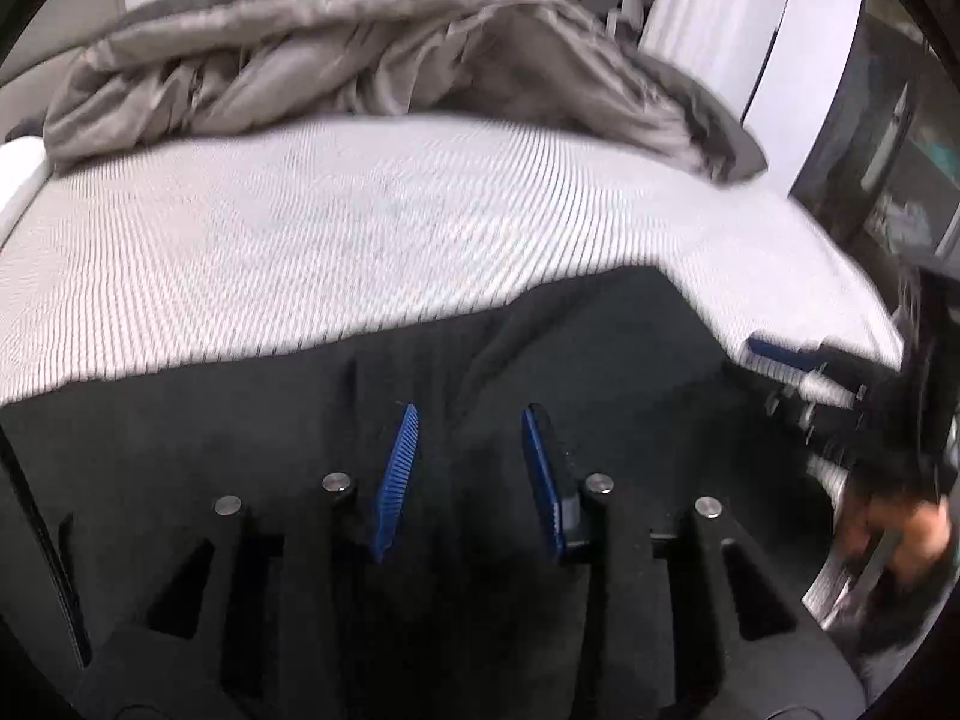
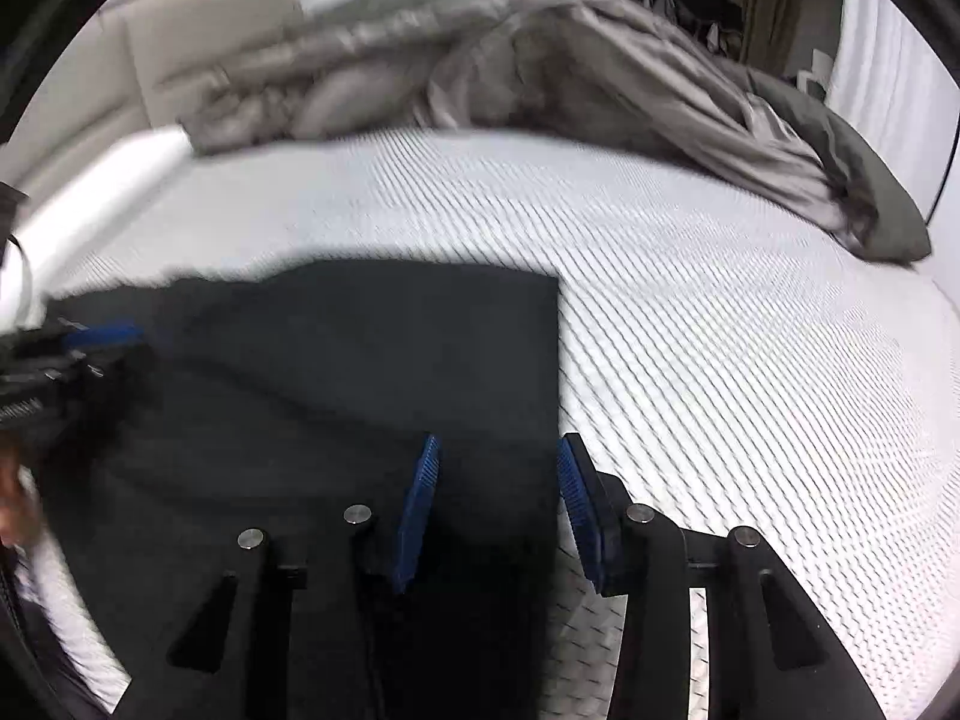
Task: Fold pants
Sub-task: 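Press the folded black pants flat with both open tools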
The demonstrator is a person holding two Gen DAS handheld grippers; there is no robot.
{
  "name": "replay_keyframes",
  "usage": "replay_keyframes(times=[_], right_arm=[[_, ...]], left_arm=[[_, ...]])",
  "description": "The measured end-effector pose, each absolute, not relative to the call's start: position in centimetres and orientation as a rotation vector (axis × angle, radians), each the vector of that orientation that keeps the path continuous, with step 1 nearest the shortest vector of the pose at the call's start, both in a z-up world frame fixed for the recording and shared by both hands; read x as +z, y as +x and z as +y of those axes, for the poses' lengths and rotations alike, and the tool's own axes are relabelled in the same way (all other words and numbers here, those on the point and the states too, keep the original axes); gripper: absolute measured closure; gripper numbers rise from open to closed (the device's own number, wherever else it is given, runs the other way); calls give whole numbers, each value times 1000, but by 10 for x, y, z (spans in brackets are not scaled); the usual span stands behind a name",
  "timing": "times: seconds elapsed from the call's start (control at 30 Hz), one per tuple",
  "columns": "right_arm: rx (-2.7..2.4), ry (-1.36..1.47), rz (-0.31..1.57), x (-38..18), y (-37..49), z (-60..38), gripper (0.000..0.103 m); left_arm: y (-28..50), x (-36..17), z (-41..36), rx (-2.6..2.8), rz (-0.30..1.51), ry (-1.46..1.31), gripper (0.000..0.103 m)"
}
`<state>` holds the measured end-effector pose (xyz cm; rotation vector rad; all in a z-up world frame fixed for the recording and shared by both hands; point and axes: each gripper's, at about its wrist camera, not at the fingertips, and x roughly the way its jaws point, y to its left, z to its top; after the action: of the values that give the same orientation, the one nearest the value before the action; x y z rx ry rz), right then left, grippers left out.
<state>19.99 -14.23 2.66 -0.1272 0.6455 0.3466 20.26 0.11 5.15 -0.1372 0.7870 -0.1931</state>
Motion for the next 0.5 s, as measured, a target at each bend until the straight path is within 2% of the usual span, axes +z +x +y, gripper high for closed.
replay_keyframes(times=[0.17, 0.33, 0.47, 0.5], right_arm=[[440, -90, 655, 32, 230, -94, 60], [481, -143, 771, 1, 257, -62, 61], [314, -239, 752, -2, 259, -83, 61], [235, -253, 743, -1, 262, -98, 60]], left_arm=[[252, 41, -12, -177, 840, -178, 71], [274, 14, -7, -144, 891, -164, 76], [265, 15, 18, -130, 882, -215, 76], [260, 16, 25, -39, 890, -182, 72]])
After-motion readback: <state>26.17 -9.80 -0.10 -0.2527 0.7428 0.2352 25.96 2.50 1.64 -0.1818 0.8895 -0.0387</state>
